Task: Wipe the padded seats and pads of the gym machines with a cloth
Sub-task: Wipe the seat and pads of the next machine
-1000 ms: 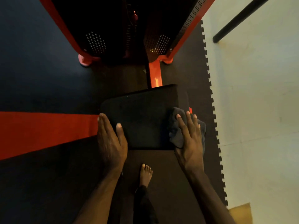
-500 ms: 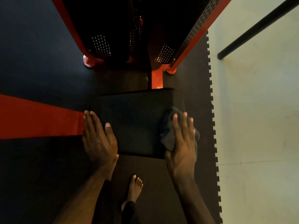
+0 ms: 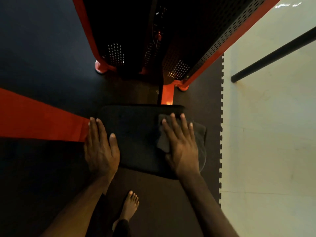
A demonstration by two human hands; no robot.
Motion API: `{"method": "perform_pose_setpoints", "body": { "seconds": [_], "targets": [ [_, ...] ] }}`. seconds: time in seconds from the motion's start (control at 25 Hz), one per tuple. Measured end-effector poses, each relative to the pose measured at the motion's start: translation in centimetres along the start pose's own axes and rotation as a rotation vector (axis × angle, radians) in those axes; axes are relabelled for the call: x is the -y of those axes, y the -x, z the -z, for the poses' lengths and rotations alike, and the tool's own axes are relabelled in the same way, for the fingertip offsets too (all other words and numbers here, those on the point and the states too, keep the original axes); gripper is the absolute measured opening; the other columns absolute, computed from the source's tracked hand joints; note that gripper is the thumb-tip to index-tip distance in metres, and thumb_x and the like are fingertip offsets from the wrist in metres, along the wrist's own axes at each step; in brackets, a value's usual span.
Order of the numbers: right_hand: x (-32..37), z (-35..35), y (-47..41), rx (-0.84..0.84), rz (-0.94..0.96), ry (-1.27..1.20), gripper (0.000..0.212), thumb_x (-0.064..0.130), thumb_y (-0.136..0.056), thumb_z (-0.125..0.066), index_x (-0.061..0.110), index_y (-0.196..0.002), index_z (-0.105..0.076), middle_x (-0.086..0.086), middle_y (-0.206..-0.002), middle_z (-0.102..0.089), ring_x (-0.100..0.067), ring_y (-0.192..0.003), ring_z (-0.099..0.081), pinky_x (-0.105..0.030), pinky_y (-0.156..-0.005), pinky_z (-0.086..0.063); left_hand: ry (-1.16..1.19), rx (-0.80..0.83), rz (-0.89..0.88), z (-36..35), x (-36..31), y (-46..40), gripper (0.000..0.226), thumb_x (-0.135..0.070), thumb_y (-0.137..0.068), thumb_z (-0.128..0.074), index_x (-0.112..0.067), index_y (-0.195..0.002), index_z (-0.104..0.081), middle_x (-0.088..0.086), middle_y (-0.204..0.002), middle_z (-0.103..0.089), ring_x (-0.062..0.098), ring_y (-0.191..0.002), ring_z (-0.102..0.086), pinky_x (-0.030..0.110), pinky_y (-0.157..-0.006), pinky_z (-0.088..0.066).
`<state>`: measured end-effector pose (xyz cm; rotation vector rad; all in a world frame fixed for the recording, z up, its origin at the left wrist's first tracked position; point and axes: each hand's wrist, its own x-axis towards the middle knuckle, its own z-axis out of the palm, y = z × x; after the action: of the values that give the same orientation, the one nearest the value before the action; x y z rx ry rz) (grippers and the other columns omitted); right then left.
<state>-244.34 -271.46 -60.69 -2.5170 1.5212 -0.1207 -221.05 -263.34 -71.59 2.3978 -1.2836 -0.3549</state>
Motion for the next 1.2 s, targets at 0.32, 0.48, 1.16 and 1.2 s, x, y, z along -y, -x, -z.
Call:
{"method": "perform_pose_setpoints", "body": {
  "seconds": [0.32,0.48,1.16,1.2],
  "targets": [
    [-0.3,0.1,0.2,-0.03,-0.015,-0.084,0.096,0.02,-0.081,-0.078,0.021,-0.165,-0.03,-0.004,-0.175,-0.015,-0.029,-0.163,-0.003,-0.058,-0.129,-0.02,-0.001,0.009,0.013,0.1,-0.2,0.0,0.068,-0.046,-0.111,-0.024,-0.011,-0.168,-0.016,0.008,-0.177,-0.011,0.025,-0.163,-0.013,0.051,-0.125,-0.029],
    [-3.6,1.2,-2.6,-0.078,-0.247,-0.331,0.082,0.049,-0.094,-0.057,0.026,-0.166,-0.025,0.004,-0.176,-0.013,-0.021,-0.163,-0.006,-0.04,-0.129,-0.026,0.002,0.009,0.03,0.0,-0.1,0.1,0.068,-0.047,-0.111,-0.025,-0.013,-0.169,-0.014,0.006,-0.177,-0.009,0.024,-0.163,-0.013,0.052,-0.122,-0.03],
    [-3.1,1.7,-6.7,0.112,0.107,0.1,0.092,0.027,-0.085,-0.075,0.02,-0.165,-0.03,-0.007,-0.173,-0.023,-0.031,-0.162,-0.007,-0.055,-0.131,-0.013,0.015,-0.077,0.01,-0.3,0.1,0.2,0.066,-0.043,-0.11,-0.034,-0.012,-0.167,-0.023,0.007,-0.176,-0.016,0.024,-0.161,-0.021,0.049,-0.116,-0.038],
    [-3.3,1.9,-6.6,0.095,0.046,0.054,0.089,0.03,-0.087,-0.07,0.021,-0.165,-0.029,-0.005,-0.174,-0.021,-0.029,-0.163,-0.005,-0.054,-0.131,-0.012,0.017,-0.079,0.009,-0.3,0.1,0.2,0.067,-0.043,-0.11,-0.034,-0.011,-0.167,-0.023,0.007,-0.176,-0.016,0.024,-0.161,-0.021,0.048,-0.117,-0.037]
  ]
}}
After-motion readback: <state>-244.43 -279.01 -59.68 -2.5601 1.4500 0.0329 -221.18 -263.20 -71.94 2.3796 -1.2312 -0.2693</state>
